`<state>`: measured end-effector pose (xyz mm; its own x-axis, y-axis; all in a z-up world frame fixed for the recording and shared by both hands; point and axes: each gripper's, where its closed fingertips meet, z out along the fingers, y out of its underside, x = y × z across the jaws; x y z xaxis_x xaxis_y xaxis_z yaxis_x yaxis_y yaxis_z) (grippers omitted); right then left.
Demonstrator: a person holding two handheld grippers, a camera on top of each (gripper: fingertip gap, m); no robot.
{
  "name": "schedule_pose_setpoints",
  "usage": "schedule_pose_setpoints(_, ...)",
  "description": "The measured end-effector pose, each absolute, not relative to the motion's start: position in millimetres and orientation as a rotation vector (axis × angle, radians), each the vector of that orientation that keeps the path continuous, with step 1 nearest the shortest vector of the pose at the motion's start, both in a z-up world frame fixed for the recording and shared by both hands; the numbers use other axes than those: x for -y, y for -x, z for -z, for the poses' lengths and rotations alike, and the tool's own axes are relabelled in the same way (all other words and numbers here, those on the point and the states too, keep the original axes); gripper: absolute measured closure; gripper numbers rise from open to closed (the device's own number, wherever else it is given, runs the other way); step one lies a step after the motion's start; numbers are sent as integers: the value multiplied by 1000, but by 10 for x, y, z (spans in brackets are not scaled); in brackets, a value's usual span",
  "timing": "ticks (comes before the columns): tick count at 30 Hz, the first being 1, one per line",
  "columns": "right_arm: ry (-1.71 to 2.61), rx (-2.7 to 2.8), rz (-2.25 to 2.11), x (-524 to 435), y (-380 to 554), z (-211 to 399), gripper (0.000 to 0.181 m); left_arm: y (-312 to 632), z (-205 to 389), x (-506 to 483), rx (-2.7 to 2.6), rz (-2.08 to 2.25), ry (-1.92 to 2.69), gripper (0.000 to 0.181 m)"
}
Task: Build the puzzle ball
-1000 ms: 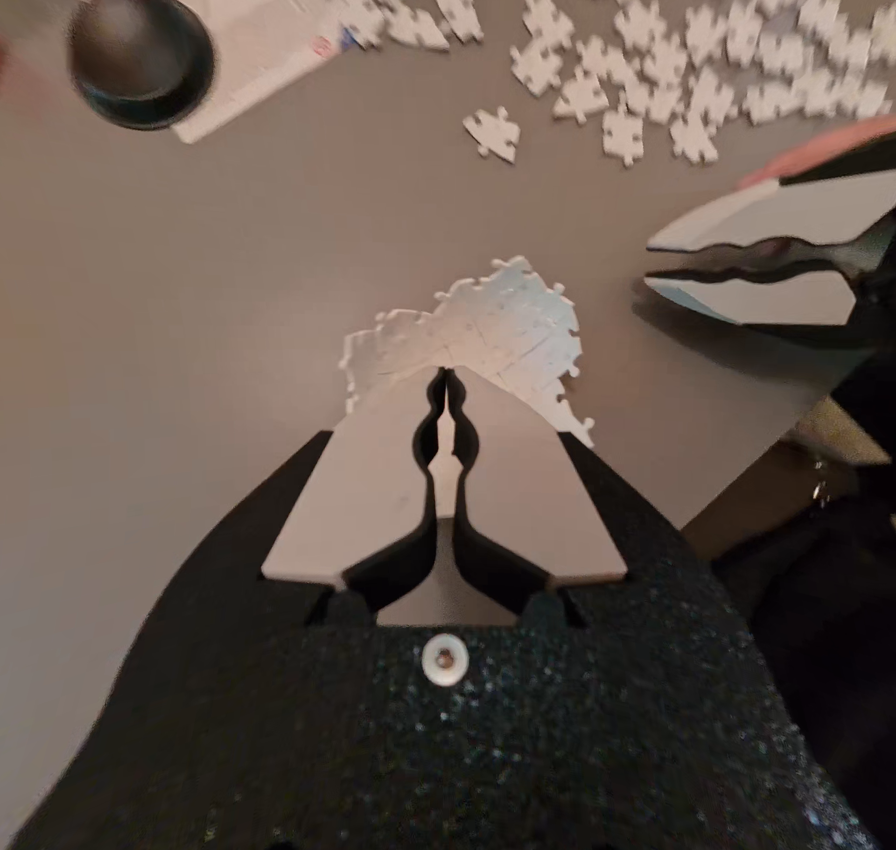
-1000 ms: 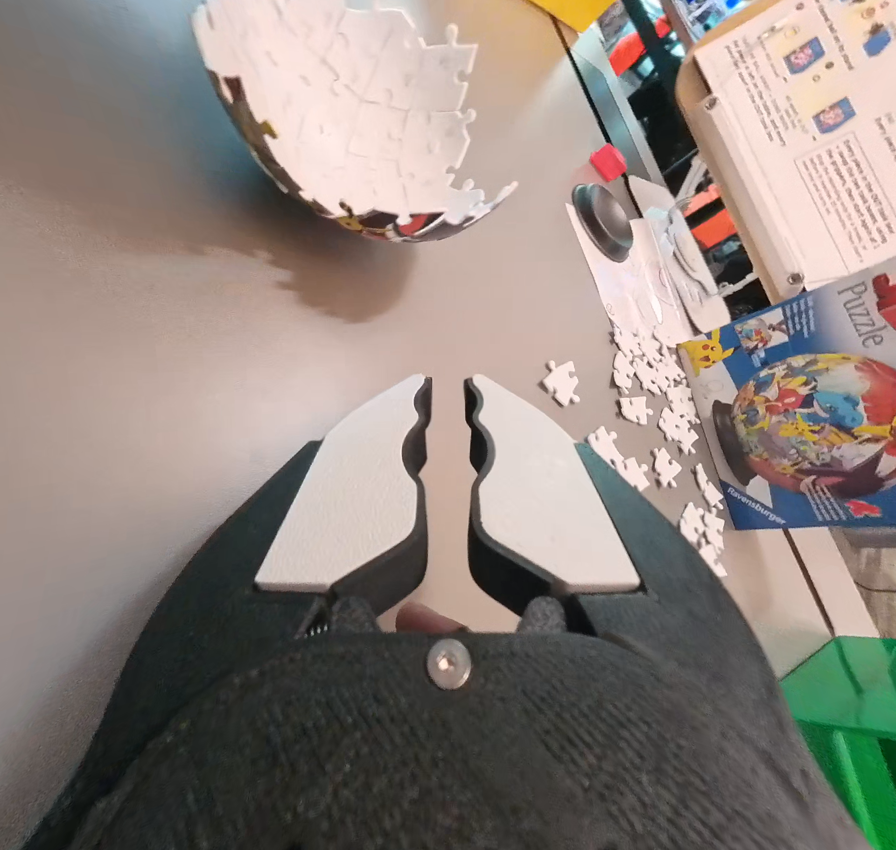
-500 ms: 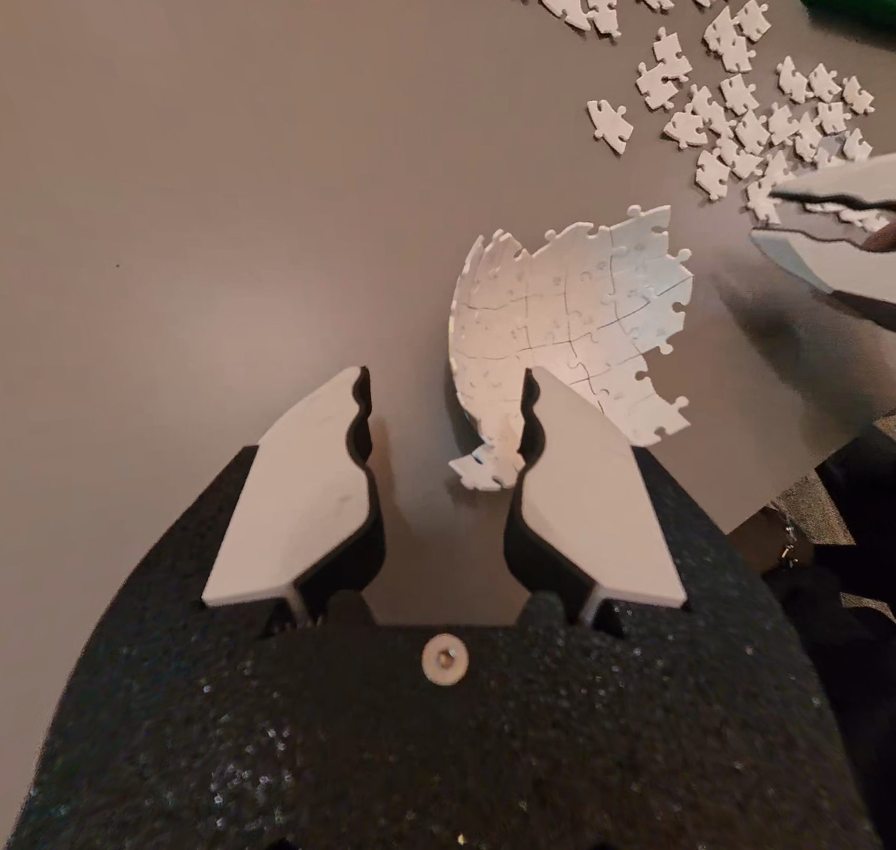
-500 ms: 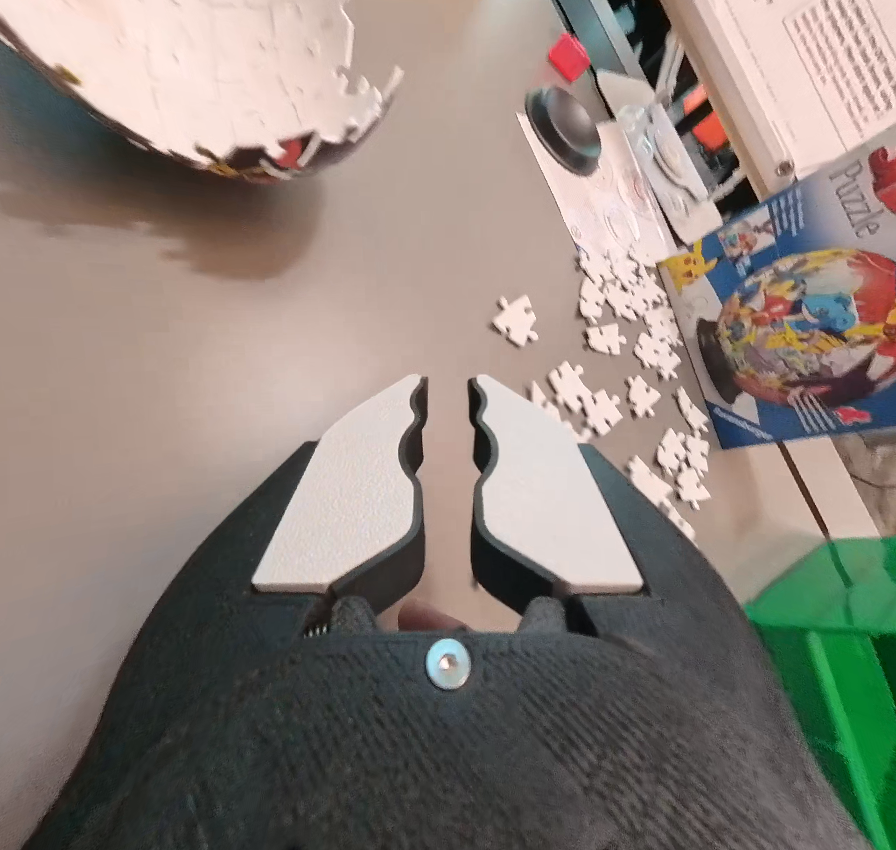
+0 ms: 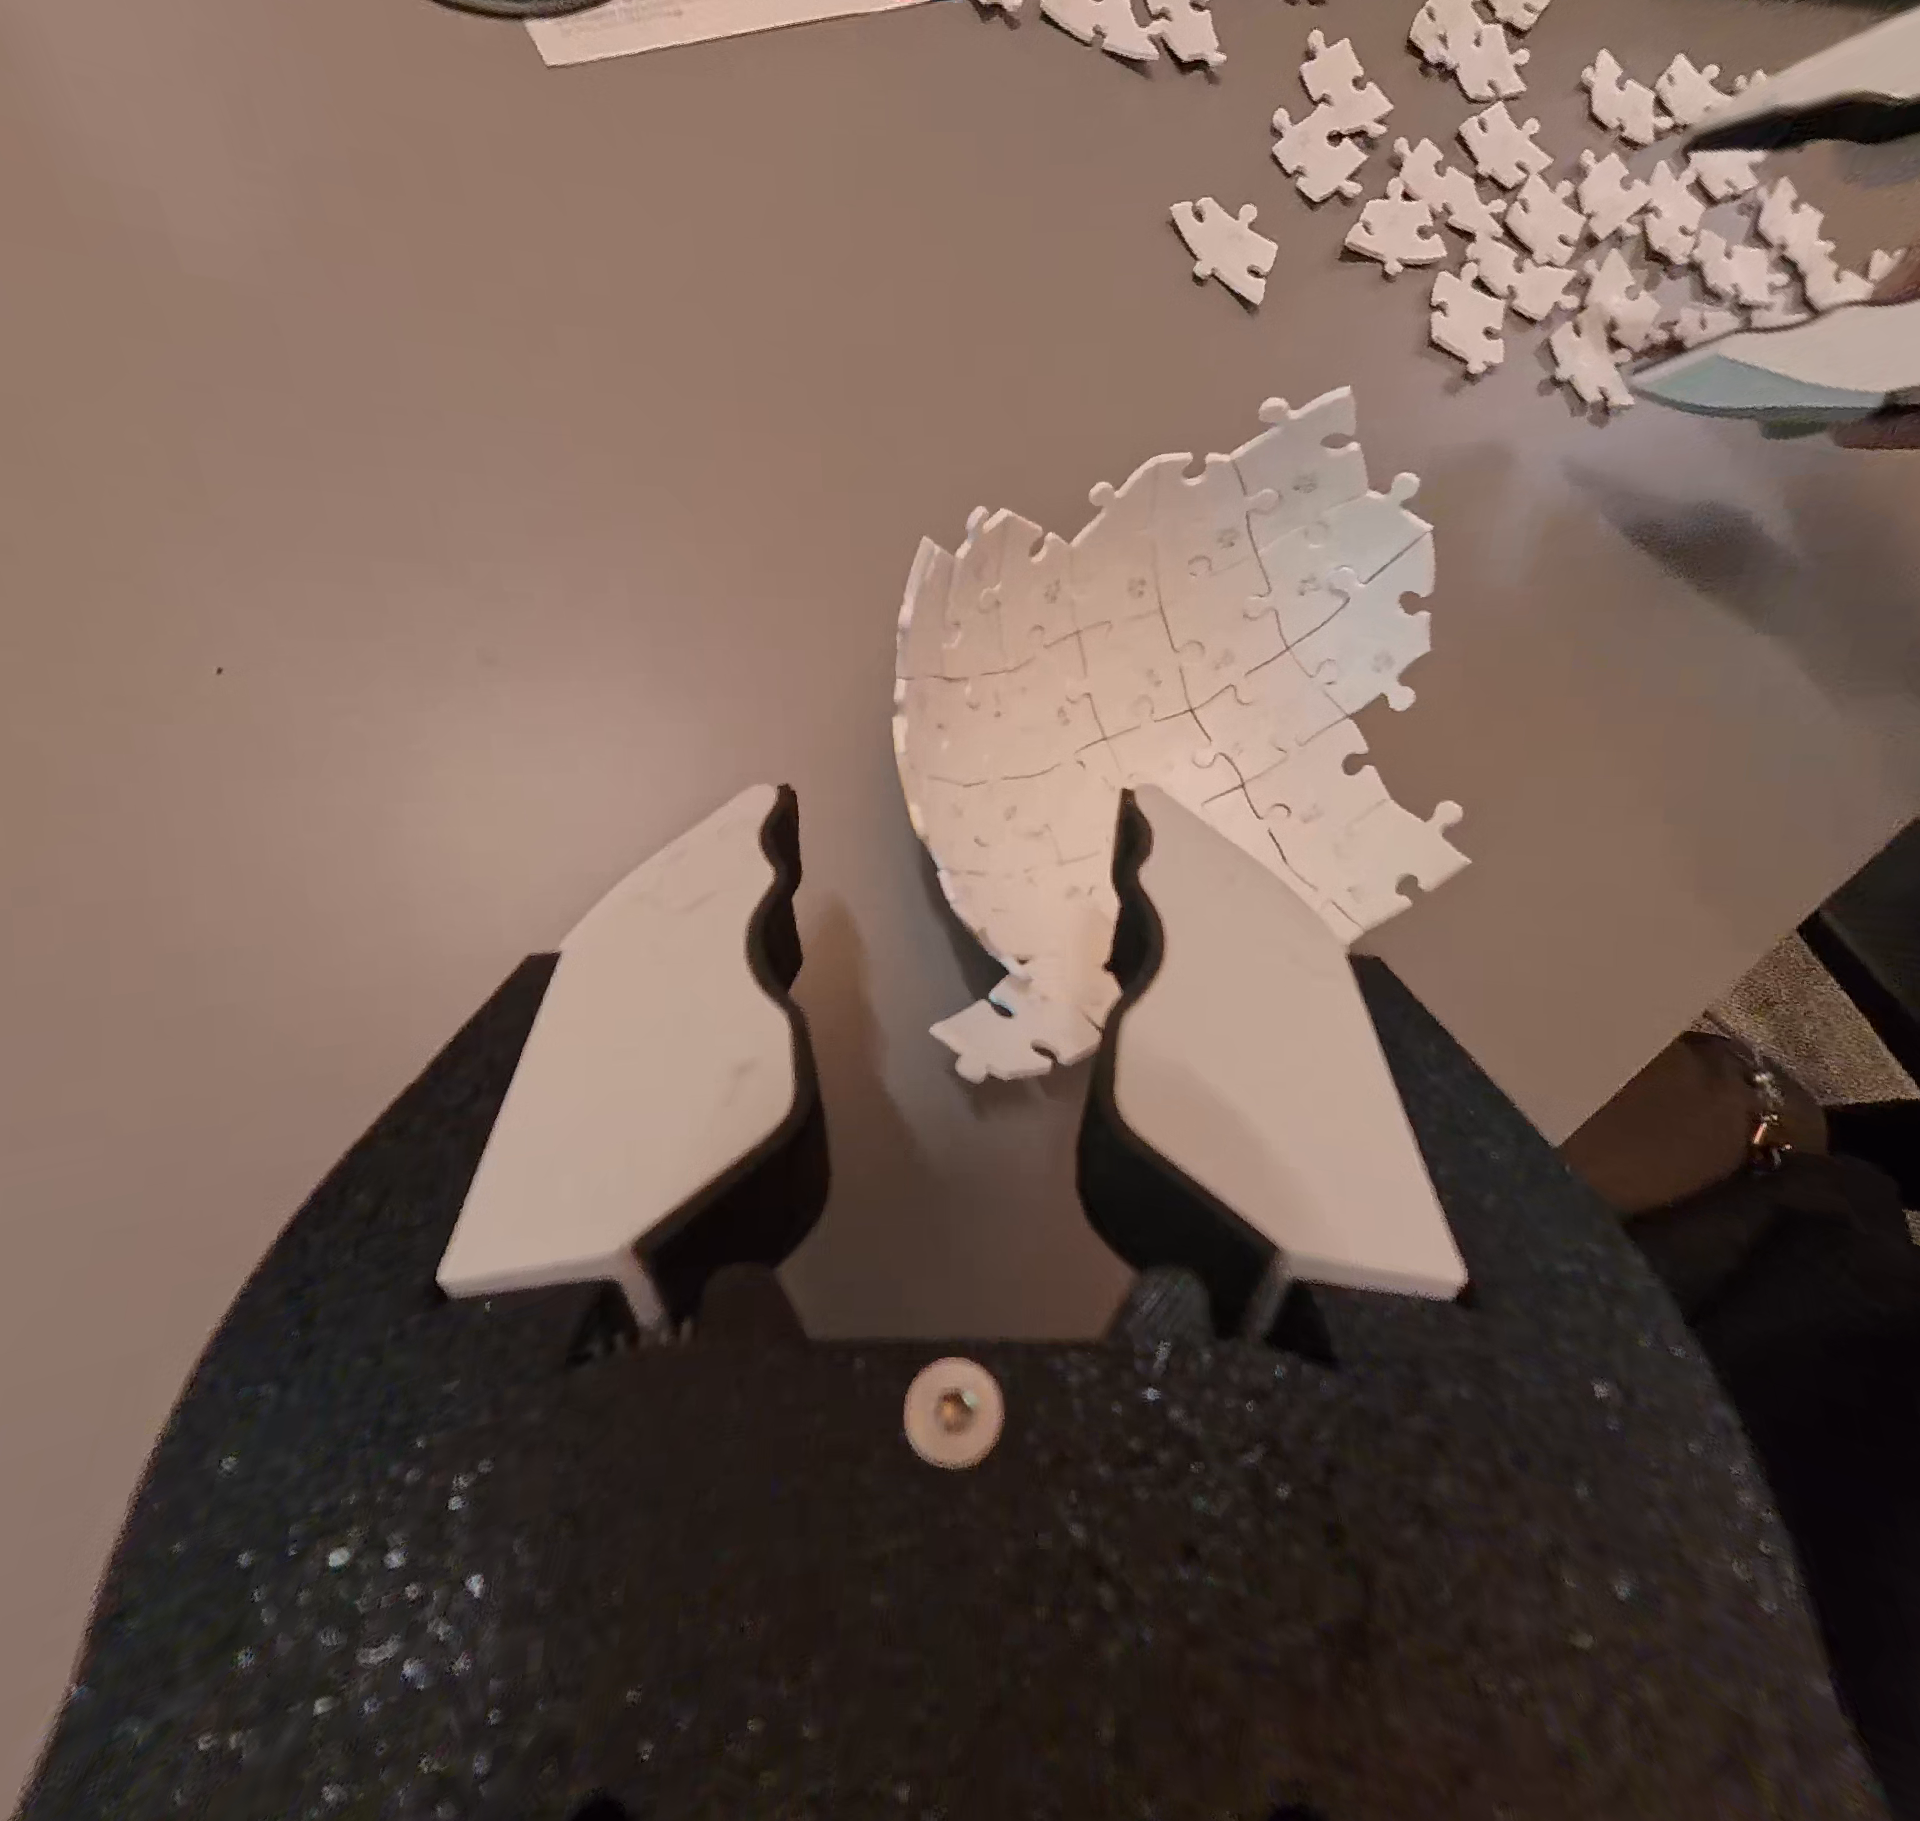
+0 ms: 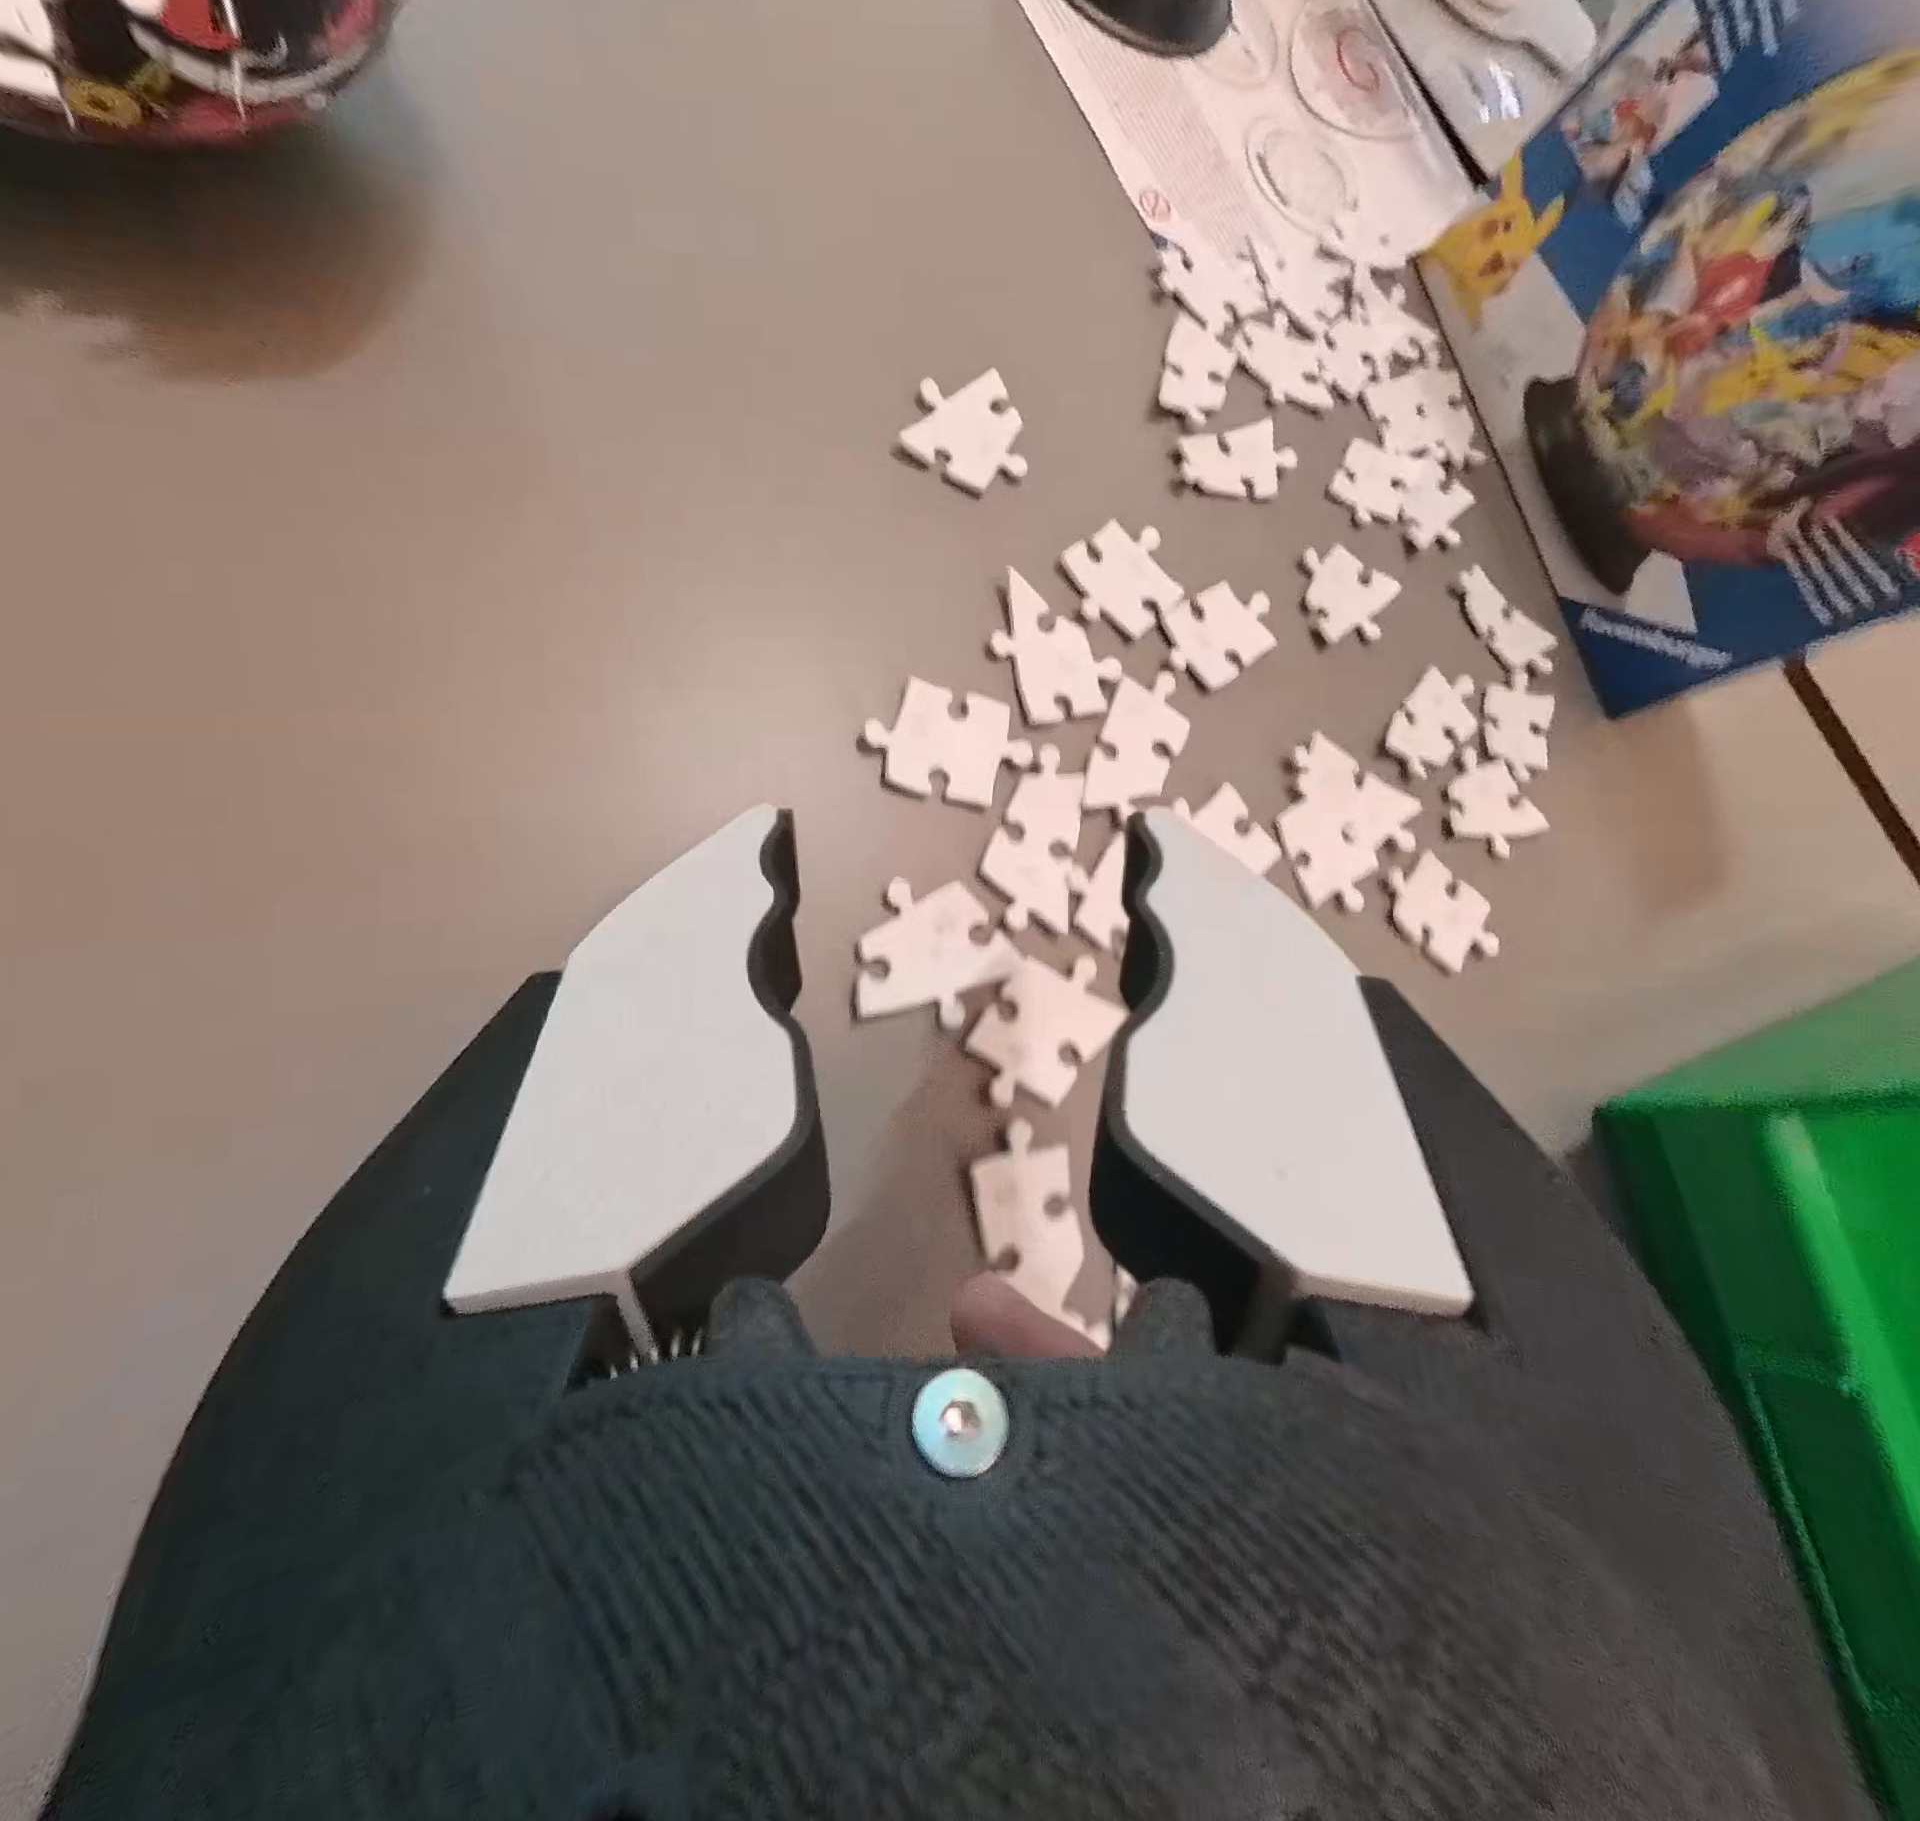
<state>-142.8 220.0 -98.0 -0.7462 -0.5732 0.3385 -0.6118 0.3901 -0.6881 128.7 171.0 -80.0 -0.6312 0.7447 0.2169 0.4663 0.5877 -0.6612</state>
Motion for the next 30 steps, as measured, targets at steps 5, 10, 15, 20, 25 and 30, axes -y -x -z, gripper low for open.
schedule_pose_setpoints(5, -1160, 2582, -1278, -1827, 1263, 1069, 121, -1284, 752, -1766, 2330, -815, 1044, 125)
schedule_pose_setpoints(10, -1112, 2628, -1258, -1513, 1157, 1151, 121, -1313, 706, -1786, 2320, -859, 1082, 126)
schedule_pose_setpoints(15, -1108, 2615, -1250, -1244, 1307, 1086, 122, -1391, 719, -1704, 2336, -886, 1114, 128)
schedule_pose_setpoints(20, -1050, 2611, -1232, -909, 1565, 997, 123, -1402, 679, -1643, 2309, -925, 1103, 131)
schedule_pose_setpoints(25, -1089, 2721, -1163, -760, 1647, 1068, 128, -1542, 705, -1566, 2340, -946, 1097, 132)
schedule_pose_setpoints(30, -1011, 2789, -1103, -866, 1780, 1098, 128, -1644, 609, -1462, 2317, -1038, 1057, 139)
